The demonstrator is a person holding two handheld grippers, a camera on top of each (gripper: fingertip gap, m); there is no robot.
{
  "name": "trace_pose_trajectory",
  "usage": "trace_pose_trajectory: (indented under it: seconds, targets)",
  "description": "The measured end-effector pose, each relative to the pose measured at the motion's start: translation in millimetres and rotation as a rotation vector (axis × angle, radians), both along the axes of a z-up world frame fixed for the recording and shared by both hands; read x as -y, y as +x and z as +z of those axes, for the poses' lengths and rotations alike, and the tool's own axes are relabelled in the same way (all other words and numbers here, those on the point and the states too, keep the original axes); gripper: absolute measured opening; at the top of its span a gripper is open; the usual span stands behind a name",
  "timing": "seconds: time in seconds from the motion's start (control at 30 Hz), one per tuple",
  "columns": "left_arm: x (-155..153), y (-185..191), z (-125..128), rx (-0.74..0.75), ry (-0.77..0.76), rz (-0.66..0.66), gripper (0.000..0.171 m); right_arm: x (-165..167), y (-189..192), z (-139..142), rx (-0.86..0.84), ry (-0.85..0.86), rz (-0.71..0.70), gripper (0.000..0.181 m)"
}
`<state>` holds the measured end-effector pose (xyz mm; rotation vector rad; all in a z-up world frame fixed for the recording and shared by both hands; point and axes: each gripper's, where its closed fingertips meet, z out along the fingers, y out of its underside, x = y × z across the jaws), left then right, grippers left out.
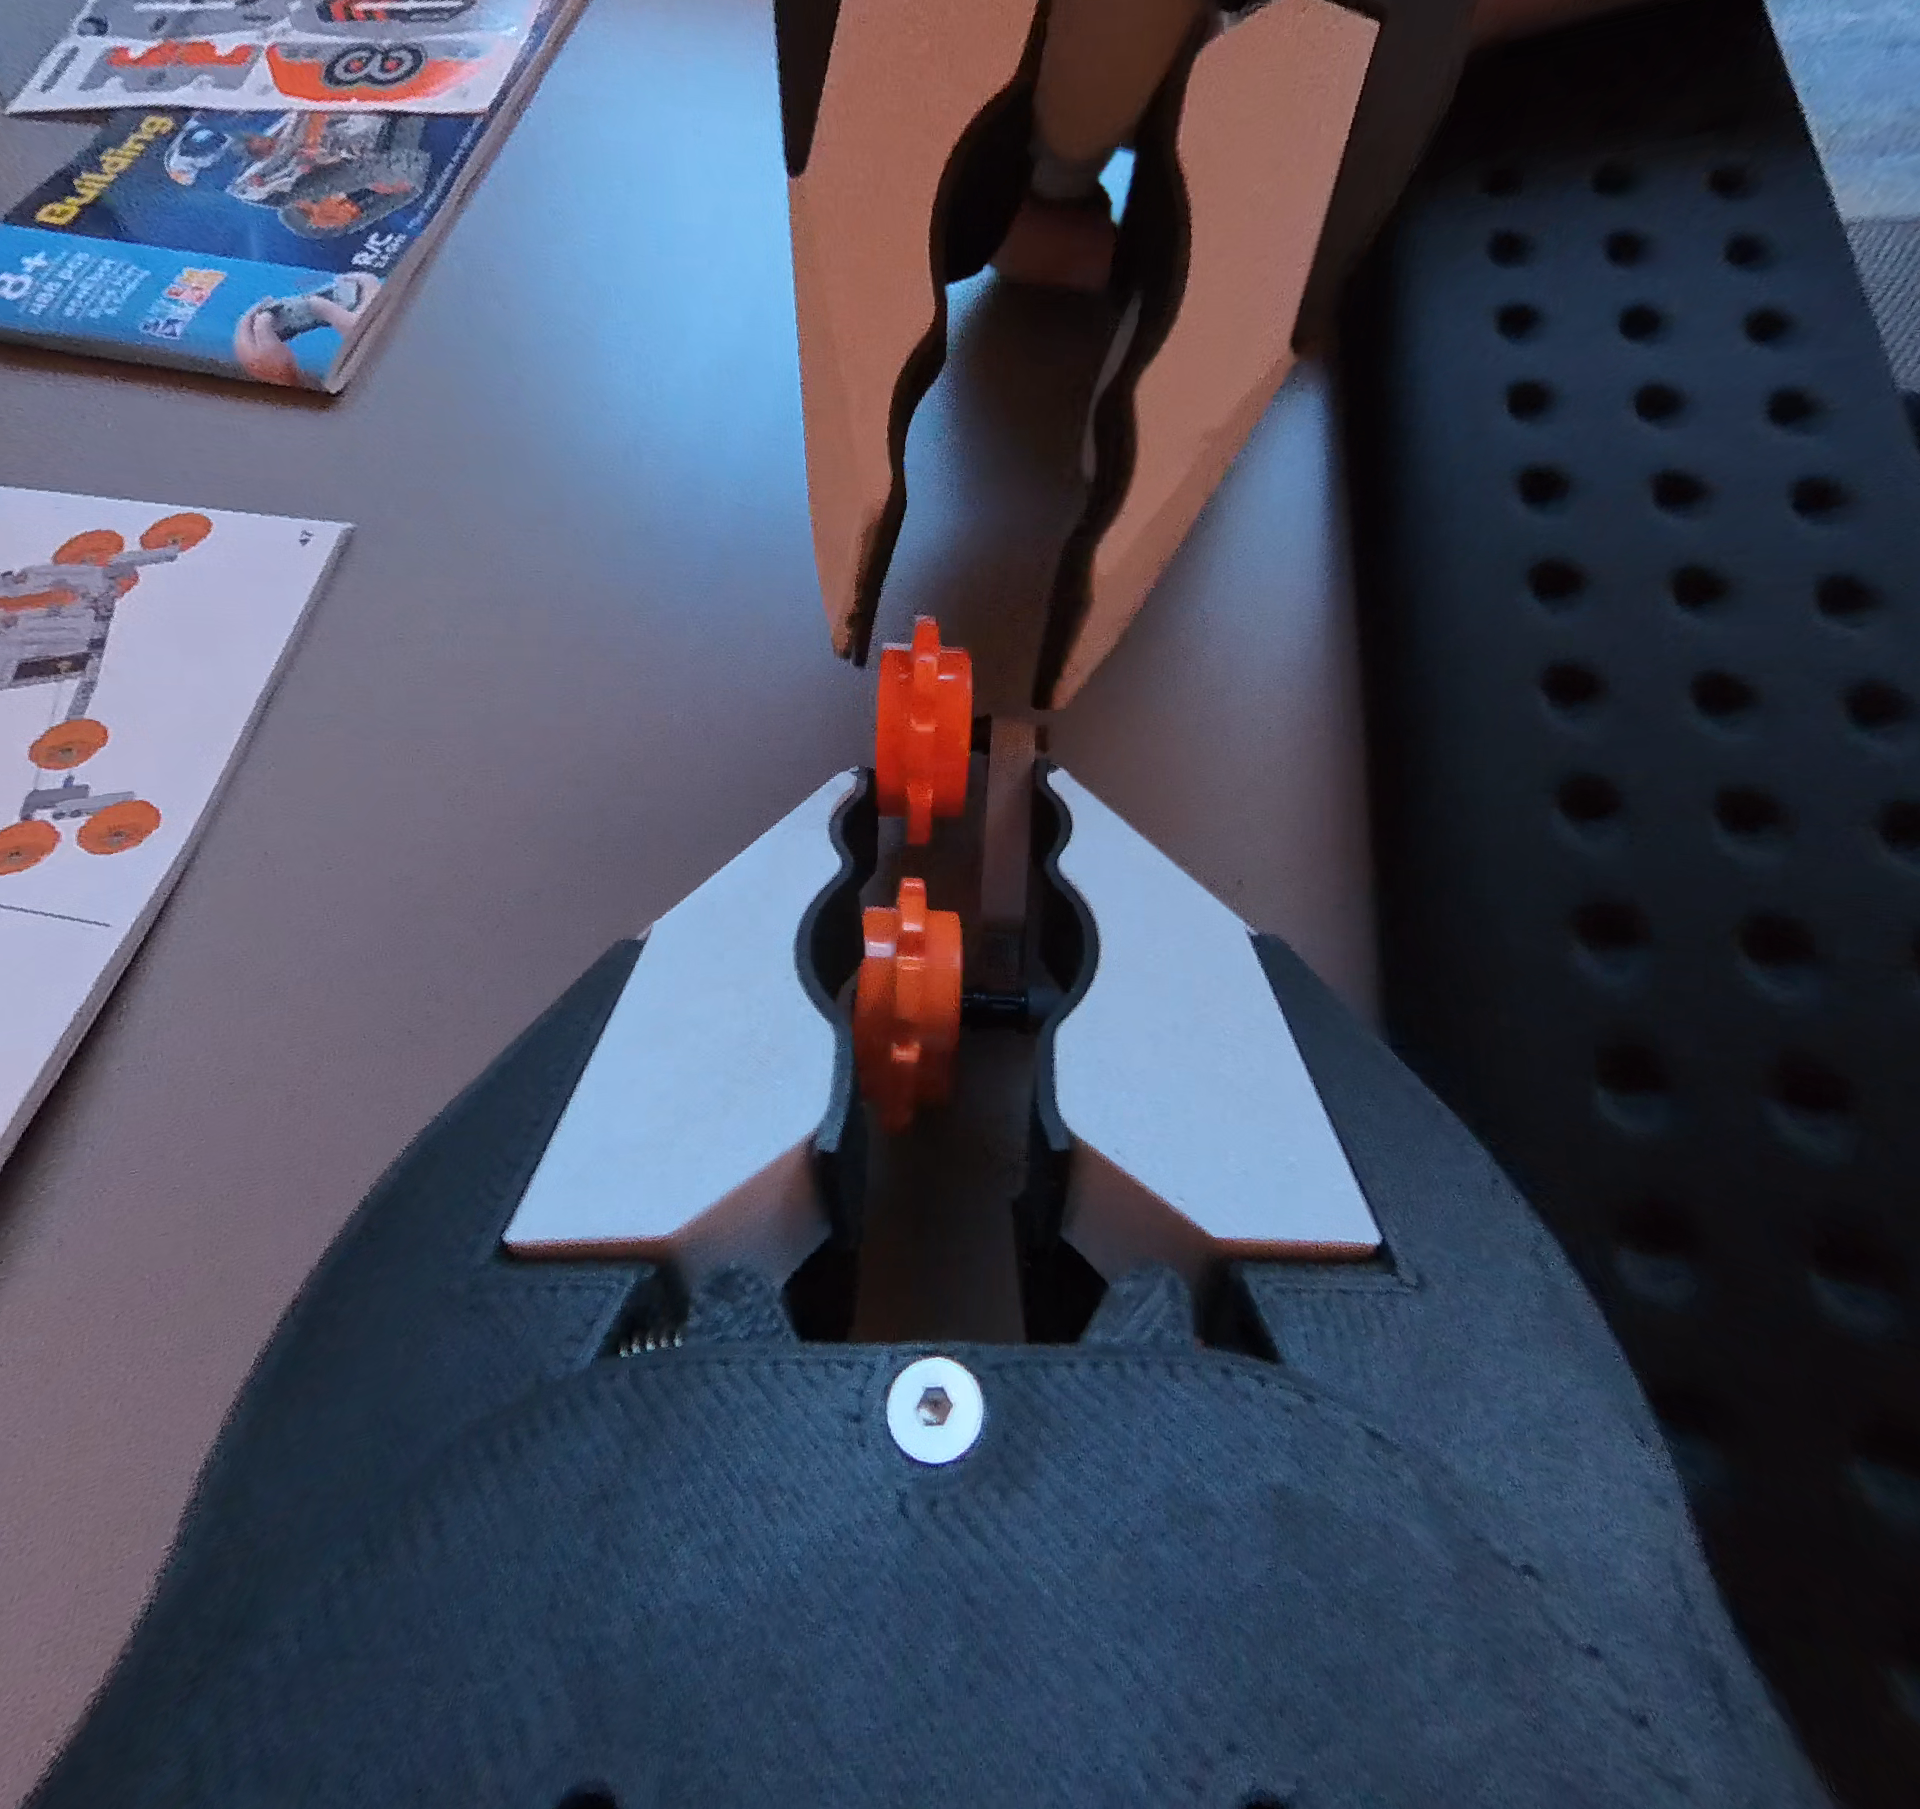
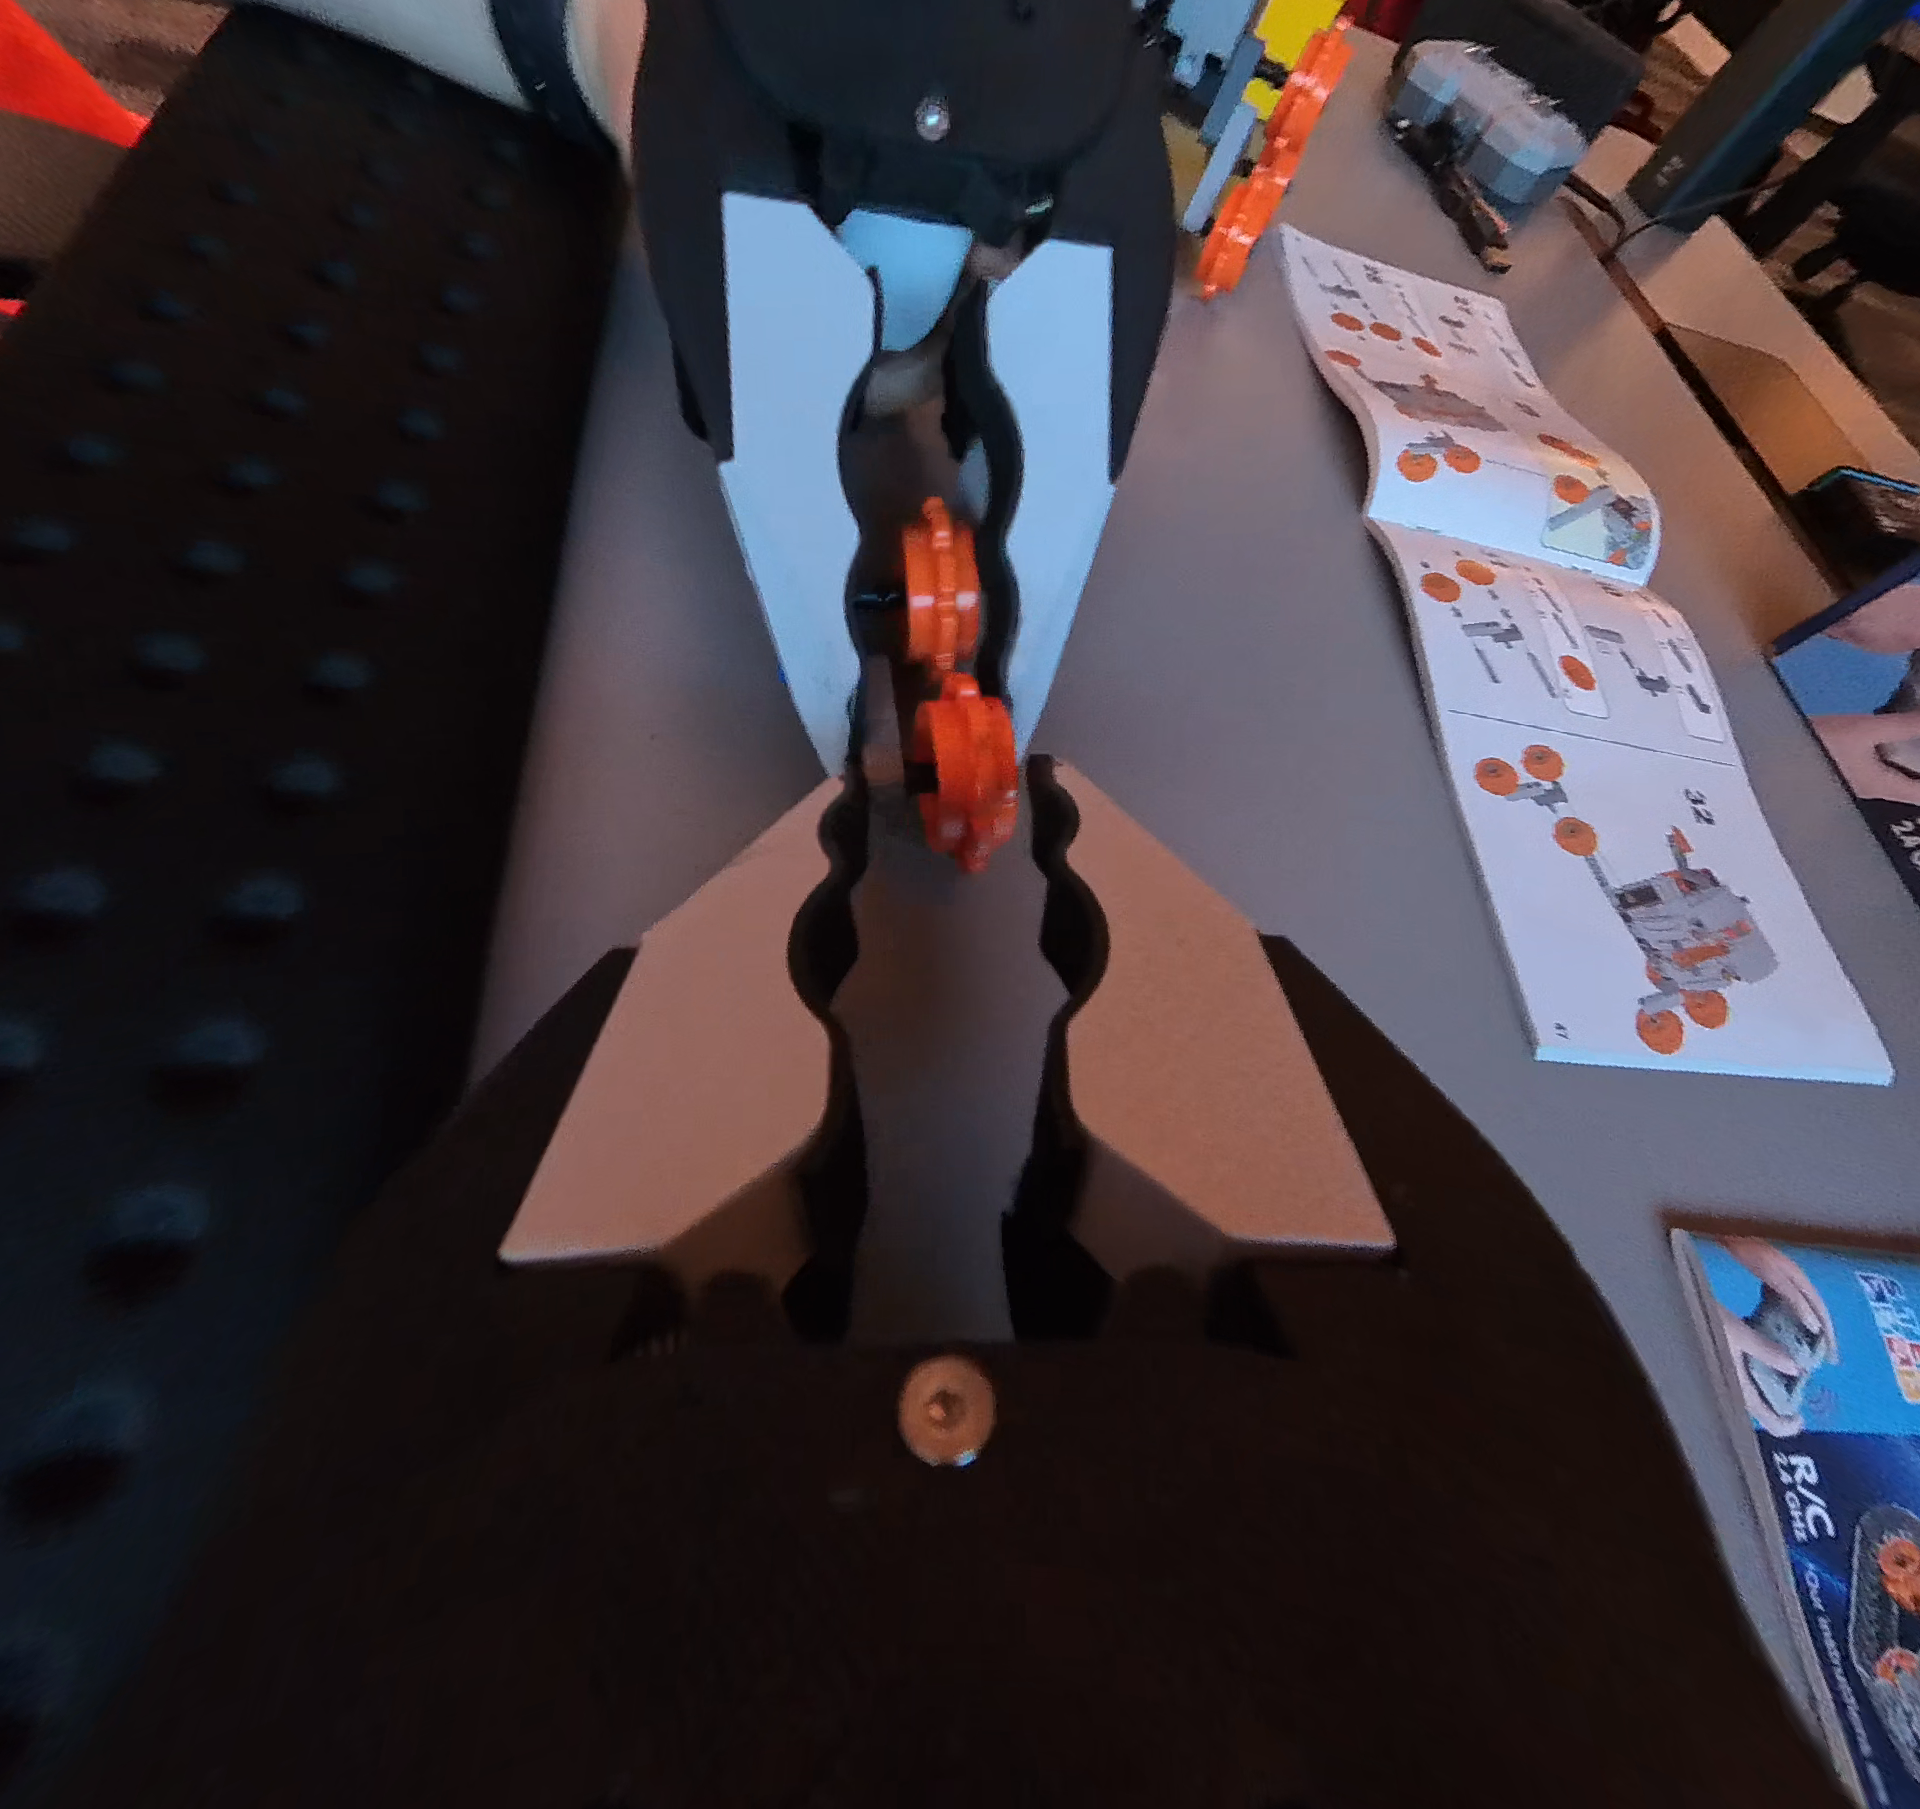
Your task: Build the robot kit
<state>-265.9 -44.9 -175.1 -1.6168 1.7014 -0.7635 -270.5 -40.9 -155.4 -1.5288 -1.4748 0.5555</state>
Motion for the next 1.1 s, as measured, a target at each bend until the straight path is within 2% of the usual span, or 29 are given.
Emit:
trace_pose_trajectory:
  seconds: [0.4, 0.97, 1.1]
  targets:
    - [-4, 2, -3, -0.017, 0.165, 0.012, 0.028, -4, 3, -10, 0.050, -0.064, -0.056, 0.036]
    - [-17, -1, -1, -0.015, 0.191, 0.090, 0.028, -14, 0, -15, 0.149, 0.123, -0.123, 0.039]
    - [-18, -2, -1, -0.016, 0.145, 0.096, 0.029, -17, -2, -15, 0.166, 0.159, -0.138, 0.039]
